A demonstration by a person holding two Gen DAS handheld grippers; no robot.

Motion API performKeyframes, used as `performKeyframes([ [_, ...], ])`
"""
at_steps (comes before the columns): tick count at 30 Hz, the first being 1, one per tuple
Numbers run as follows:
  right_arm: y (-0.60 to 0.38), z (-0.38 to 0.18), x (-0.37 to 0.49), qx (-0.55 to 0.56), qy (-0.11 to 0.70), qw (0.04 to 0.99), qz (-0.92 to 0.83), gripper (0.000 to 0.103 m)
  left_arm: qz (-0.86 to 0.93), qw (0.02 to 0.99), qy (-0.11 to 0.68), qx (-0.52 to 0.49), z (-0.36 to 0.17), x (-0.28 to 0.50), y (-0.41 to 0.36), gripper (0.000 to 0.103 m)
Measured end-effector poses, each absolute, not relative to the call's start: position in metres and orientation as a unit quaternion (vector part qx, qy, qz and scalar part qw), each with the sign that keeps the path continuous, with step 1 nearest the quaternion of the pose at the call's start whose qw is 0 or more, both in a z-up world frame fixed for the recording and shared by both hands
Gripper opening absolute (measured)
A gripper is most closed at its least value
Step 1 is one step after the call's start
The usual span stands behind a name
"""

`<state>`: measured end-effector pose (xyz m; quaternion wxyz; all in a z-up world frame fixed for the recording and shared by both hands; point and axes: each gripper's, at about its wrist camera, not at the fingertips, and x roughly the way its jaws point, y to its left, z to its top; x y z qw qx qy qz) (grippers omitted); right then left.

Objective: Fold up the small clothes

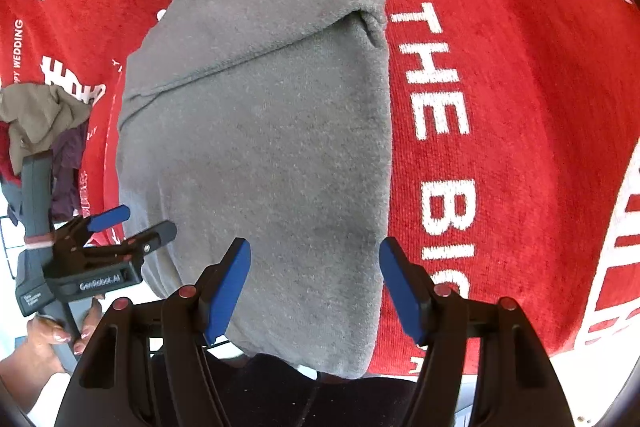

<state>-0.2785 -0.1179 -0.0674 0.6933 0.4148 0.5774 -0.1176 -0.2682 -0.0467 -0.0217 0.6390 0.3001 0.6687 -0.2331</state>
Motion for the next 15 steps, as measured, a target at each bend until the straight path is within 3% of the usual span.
performKeyframes([
  [15, -0.055, -0.057, -0.300, 0.413, 0.571, 0.698, -0.125, 0.070, -0.231, 0.647, 0.662, 0.300, -0.003, -0.331, 0.024, 0.102],
])
